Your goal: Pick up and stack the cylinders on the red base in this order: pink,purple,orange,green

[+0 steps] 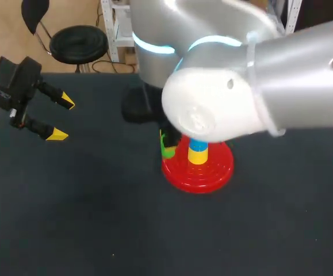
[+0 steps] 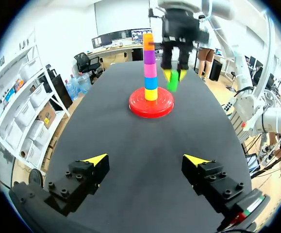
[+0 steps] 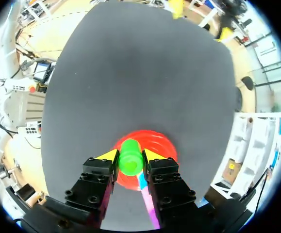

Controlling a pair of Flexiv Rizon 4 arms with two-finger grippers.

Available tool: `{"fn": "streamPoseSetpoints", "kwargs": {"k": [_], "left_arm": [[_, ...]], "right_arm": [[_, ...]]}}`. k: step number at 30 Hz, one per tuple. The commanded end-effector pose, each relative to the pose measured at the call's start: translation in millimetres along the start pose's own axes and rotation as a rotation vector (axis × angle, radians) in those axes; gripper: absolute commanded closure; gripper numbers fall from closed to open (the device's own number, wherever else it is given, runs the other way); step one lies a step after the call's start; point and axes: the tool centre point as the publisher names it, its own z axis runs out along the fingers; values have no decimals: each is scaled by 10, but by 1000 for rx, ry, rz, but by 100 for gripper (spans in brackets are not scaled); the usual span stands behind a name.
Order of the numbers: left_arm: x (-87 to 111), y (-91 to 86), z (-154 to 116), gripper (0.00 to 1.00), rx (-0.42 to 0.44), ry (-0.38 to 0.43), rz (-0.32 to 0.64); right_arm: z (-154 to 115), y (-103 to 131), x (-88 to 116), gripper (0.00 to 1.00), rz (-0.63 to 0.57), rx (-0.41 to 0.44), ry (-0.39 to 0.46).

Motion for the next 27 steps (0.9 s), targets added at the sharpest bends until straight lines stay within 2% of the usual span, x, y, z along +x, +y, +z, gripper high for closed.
{"fn": "streamPoseSetpoints", "kwargs": {"k": [1,9,13,15,21,27], "left_arm": [[6,-6,1,0,-2,0,1],[6,-6,1,0,-2,0,1],[6,-6,1,0,-2,0,1],[6,-6,1,0,-2,0,1],[6,-6,1,0,-2,0,1],[6,-6,1,0,-2,0,1]], "right_arm": [[-506,-79,42,100,19,20,-11],[-1182,-392,81,100,101,94,41],[-1430,-526,144,100,130,95,41],[-1540,-581,181,100,183,94,44],[-1763,-707,328,100,326,56,29],[-1792,-716,462,100,425,25,15]]}}
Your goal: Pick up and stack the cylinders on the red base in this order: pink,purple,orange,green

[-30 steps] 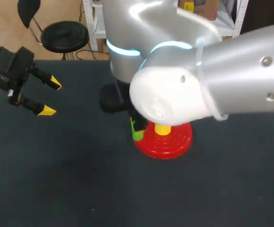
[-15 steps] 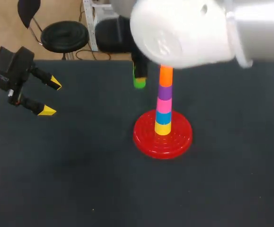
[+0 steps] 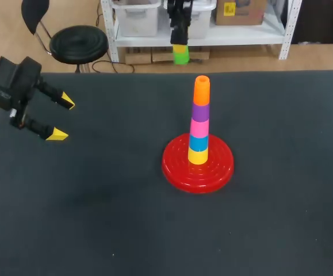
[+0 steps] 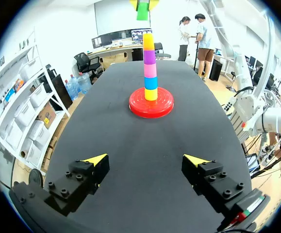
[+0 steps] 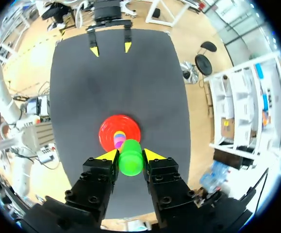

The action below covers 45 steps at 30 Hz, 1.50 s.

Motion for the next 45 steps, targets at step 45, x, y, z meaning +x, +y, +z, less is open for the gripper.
{"fn": "streamPoseSetpoints", "kwargs": {"k": [45], "left_arm": [[5,-6,1,0,-1,-1,1]], "right_arm": [[340,67,467,100,178,-72,-20]]}}
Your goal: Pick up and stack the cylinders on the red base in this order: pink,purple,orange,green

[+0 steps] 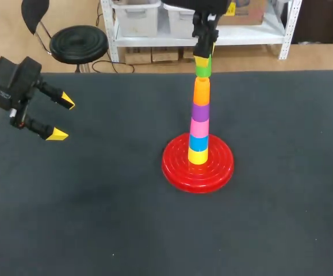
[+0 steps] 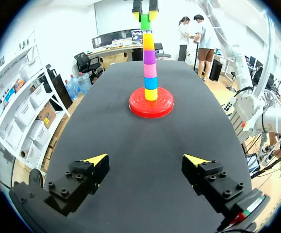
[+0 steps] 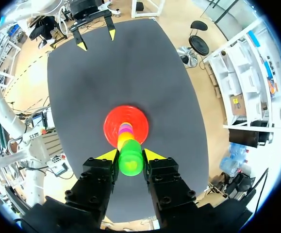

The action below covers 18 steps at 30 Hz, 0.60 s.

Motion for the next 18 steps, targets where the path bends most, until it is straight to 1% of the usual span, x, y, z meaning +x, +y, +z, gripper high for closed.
{"fn": "streamPoseSetpoints", "kwargs": {"k": [1,8,18], "left_arm": [[5,-6,1,0,-1,-1,1],[5,-6,1,0,-1,-1,1],[5,-6,1,0,-1,-1,1]], "right_arm": [[44,19,54,100,1,5,-14],[98,36,43,100,-6,-6,-6],[87,47,12,100,-18,-1,-13]]}}
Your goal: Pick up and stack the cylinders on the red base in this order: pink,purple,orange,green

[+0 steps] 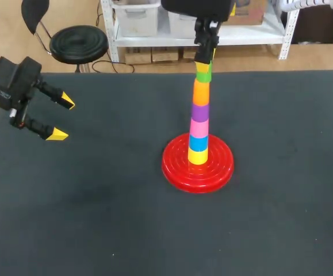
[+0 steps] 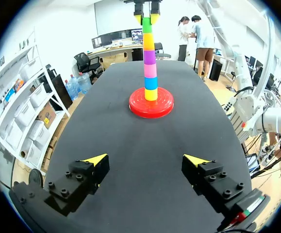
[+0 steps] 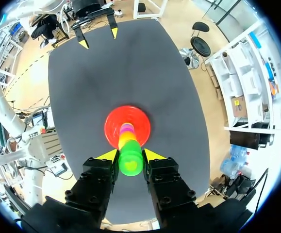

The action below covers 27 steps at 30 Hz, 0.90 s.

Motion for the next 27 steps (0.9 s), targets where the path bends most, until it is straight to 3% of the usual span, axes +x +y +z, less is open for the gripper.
{"fn": "streamPoseSetpoints", "kwargs": {"k": [1,13,27], "left_arm": [[5,-6,1,0,-1,-1,1],[5,-6,1,0,-1,-1,1],[5,-6,1,0,-1,-1,1]], "right_arm": [[8,22,-11,100,-4,4,-1],[70,25,-4,100,-5,-12,14],[-11,88,-18,100,-7,27,29]]}}
